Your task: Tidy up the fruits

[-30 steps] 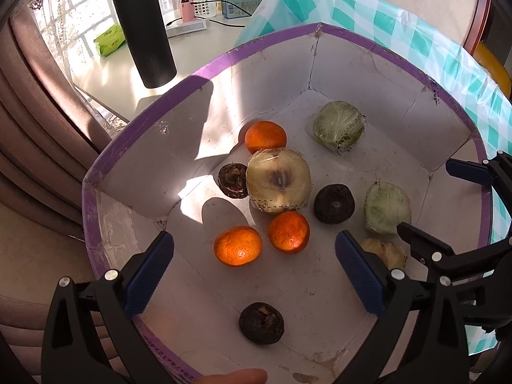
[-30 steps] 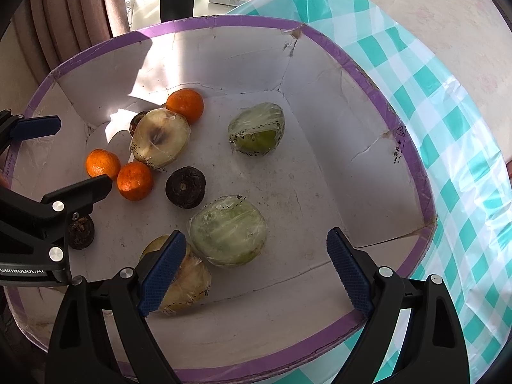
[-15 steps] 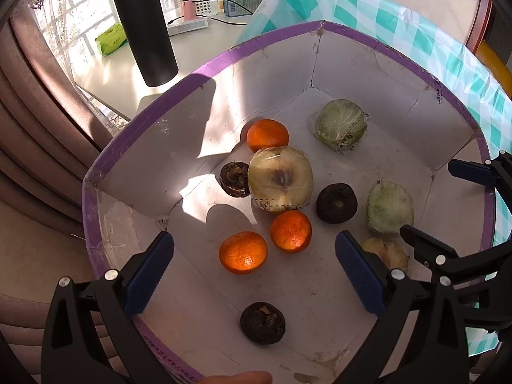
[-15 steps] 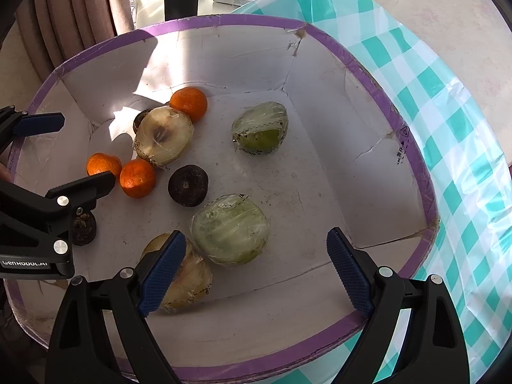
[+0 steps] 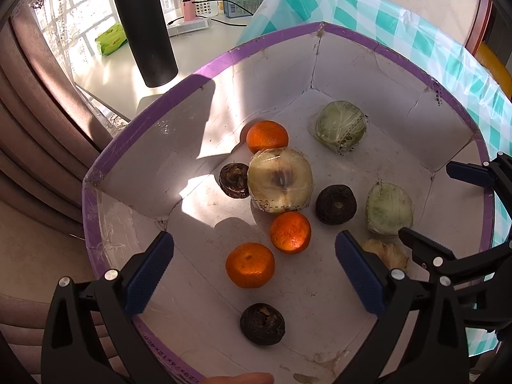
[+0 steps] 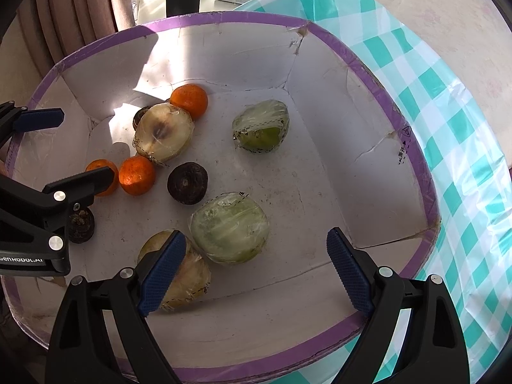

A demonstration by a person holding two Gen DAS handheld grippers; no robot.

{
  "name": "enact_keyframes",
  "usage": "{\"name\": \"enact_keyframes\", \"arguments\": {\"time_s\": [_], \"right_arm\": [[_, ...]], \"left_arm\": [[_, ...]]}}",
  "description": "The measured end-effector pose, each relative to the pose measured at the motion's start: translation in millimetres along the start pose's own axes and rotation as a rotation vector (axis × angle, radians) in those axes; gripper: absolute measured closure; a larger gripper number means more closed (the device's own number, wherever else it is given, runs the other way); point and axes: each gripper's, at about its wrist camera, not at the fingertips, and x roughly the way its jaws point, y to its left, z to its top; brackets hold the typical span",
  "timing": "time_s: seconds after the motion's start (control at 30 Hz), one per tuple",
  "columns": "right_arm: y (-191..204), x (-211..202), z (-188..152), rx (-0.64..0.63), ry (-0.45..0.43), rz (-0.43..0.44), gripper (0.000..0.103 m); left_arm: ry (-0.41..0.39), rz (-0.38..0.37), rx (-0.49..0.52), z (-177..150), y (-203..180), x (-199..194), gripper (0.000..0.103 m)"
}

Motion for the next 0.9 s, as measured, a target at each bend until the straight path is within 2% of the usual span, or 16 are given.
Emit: {"name": "enact_keyframes", "arguments": {"time_s": [0.9], "right_arm": [[1.2,2.6,-0.9,-0.001,-0.002,-0.003,0.016]], "left_arm": [[-0.001,-0.001,-0.001,0.1,0.1,-0.3,0.002]]}}
